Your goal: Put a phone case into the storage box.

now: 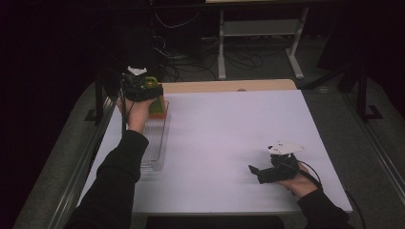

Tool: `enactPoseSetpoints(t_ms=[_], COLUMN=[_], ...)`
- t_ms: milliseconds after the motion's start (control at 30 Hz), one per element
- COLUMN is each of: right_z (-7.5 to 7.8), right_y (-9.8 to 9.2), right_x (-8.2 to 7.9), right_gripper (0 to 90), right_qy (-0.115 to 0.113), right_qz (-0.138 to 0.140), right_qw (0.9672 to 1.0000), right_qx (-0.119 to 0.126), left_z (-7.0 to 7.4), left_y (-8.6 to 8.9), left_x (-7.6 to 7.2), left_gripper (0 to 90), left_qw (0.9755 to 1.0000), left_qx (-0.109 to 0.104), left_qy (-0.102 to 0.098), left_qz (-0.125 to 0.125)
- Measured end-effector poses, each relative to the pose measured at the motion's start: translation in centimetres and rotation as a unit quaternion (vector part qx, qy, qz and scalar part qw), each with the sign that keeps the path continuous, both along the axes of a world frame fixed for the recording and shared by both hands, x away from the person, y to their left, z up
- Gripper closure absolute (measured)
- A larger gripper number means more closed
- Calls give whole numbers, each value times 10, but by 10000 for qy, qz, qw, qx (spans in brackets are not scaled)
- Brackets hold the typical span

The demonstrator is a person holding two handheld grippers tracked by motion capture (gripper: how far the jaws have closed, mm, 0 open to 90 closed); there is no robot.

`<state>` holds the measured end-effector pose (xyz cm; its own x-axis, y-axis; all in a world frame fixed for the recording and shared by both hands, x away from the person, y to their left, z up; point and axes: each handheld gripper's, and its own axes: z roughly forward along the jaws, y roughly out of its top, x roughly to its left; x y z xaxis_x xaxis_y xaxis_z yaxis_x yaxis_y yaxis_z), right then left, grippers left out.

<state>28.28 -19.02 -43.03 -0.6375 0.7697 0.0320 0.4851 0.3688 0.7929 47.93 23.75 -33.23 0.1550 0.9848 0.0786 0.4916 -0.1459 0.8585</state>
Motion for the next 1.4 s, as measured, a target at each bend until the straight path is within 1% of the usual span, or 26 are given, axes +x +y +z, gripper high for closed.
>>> enactPoseSetpoints(t_ms=[67,133,200,267,300,333,367,433,500,633,667,733,767,800,867,900,933,967,1033,1067,1133,1200,1233,1400], right_z=[0,0,0,0,0,0,0,0,0,0,1,0,1,1,1,1,1,1,1,1,1,1,1,1], right_y=[0,0,0,0,0,0,0,0,0,-1,-1,-1,-1,0,0,0,0,0,0,0,0,0,0,0], right_x=[0,0,0,0,0,0,0,-1,0,-1,-1,-1,-1,-1,-1,-1,-1,-1,-2,-2,-2,-2,-2,-2], right_gripper=[0,0,0,0,0,0,0,0,0,0,0,0,0,0,0,0,0,0,0,0,0,0,0,0], right_qy=[3,-14,3,-1,19,11,13,17,18,-15,-15,-9,0,-2,-10,-14,-14,-19,-12,-11,6,4,-23,-6], right_qz=[-7,-7,-12,2,-9,-1,-2,-5,-1,15,14,21,23,26,31,33,28,29,24,24,20,18,32,16], right_qw=[10000,10000,10000,10000,10000,10000,10000,10000,10000,10000,10000,10000,10000,10000,10000,10000,10000,10000,10000,10000,10000,10000,10000,10000], right_qx=[-1,-7,10,0,11,4,11,8,2,-10,-10,-14,-12,-13,-18,-18,-15,-18,-11,-10,-1,6,-9,-4], left_z=[-7,-13,-19,-25,-27,-29,-31,-33,-36,-40,-41,-43,-43,-44,-44,-44,-45,-46,-47,-47,-47,-44,-42,-32], left_y=[-1,1,1,1,1,1,1,0,-1,-2,-2,-3,-2,-3,-3,-2,-2,-1,-1,0,1,2,2,8], left_x=[2,4,6,7,7,8,8,9,9,10,10,10,10,10,11,11,12,12,13,13,13,11,10,4], left_gripper=[129,129,128,128,127,127,127,126,124,120,120,117,114,114,111,108,89,68,25,0,0,0,0,0], left_qw=[9998,9997,9995,9995,9992,9993,9992,9990,9990,9987,9987,9986,9983,9986,9986,9985,9988,9986,9987,9984,9987,9991,9994,9992], left_qx=[168,153,215,169,225,195,215,264,246,317,324,333,383,349,355,368,295,309,227,267,192,169,115,58], left_qy=[58,126,177,198,240,239,285,310,317,347,329,365,404,370,357,390,382,401,437,494,478,389,331,315], left_qz=[92,115,172,190,223,201,185,173,192,202,195,178,149,143,142,111,99,122,96,58,22,-19,-59,-253])
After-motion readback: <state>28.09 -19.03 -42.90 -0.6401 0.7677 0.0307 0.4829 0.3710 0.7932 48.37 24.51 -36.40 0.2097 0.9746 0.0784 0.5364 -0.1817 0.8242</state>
